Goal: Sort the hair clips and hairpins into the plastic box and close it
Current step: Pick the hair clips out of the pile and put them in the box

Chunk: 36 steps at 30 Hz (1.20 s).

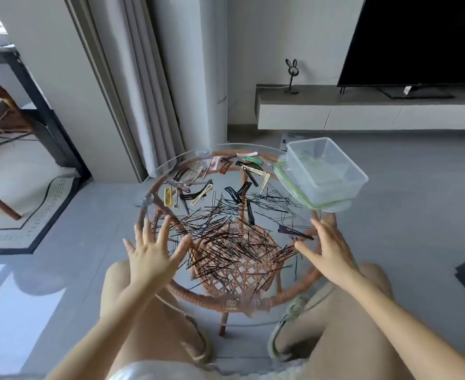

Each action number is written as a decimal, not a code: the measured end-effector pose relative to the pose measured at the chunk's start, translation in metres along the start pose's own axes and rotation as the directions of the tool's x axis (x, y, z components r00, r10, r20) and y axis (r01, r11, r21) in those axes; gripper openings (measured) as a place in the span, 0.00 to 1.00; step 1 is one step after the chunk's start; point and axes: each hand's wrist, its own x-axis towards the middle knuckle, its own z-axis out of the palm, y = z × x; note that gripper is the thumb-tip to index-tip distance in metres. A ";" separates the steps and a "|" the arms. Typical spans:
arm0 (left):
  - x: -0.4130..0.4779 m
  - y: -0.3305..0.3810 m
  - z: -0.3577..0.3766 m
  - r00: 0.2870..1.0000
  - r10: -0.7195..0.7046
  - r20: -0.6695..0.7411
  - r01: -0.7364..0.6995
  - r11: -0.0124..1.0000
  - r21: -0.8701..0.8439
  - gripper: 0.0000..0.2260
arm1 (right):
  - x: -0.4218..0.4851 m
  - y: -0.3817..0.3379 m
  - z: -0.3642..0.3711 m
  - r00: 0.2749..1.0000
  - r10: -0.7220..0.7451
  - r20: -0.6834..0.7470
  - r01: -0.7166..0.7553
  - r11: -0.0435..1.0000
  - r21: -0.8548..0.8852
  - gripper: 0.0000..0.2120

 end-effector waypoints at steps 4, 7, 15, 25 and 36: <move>0.005 0.020 0.019 0.998 -0.062 -0.034 0.061 0.998 -0.012 0.37 | 0.004 -0.030 0.029 0.995 0.086 -0.045 -0.093 0.977 -0.192 0.34; 0.006 0.045 0.032 1.000 -0.008 -0.030 0.006 0.998 -0.067 0.36 | 0.008 -0.057 0.046 0.991 0.130 -0.017 -0.131 0.976 -0.173 0.32; 0.006 0.077 0.026 0.986 0.149 -0.079 -0.168 0.891 -0.423 0.30 | 0.018 -0.099 0.050 0.995 -0.092 -0.036 0.096 0.989 0.116 0.25; 0.096 0.007 0.009 0.988 -0.152 -0.028 0.150 0.988 -0.042 0.27 | 0.077 -0.072 0.043 0.999 0.033 0.013 -0.029 0.973 -0.229 0.27; 0.069 0.032 0.013 0.991 0.022 -0.132 -0.072 0.921 -0.384 0.23 | 0.097 -0.087 0.032 0.996 -0.020 -0.085 0.019 1.000 -0.011 0.20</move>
